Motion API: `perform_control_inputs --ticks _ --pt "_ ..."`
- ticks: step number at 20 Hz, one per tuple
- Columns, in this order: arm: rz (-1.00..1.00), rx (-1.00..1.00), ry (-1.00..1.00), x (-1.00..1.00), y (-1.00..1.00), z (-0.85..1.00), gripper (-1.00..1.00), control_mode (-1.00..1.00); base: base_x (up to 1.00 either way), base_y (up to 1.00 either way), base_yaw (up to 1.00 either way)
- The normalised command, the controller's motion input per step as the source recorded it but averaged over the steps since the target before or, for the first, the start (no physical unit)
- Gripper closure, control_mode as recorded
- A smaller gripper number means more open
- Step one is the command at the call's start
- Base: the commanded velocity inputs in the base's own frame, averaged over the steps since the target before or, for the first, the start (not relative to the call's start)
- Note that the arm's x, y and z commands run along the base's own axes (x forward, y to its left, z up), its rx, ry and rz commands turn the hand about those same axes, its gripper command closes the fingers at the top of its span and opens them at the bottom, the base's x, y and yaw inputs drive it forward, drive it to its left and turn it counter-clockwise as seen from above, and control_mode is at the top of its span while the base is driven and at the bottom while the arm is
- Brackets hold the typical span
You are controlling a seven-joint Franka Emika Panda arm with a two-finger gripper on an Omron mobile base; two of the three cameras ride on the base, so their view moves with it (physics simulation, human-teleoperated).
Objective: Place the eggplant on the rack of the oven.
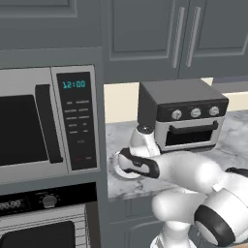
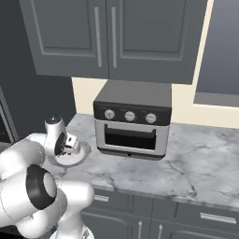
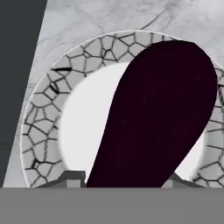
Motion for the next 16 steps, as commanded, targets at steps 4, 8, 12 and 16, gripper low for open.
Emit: perform_control_inputs --ticks 4,8,12,16 --pt "-0.01 0.0 -0.01 -0.7 -0.01 1.0 1.0 -1.0 0.0 0.0 0.0" --pt "-0.04 -0.01 -0.06 -0.94 -0.02 1.0 1.0 -1.0 0.0 0.0 0.0" --pt "0.0 0.0 -0.17 -1.0 0.0 1.0 1.0 -1.0 0.0 0.0 0.0" --pt "-0.01 0.0 -0.15 -1.0 0.0 1.0 1.0 -1.0 0.0 0.0 0.0"
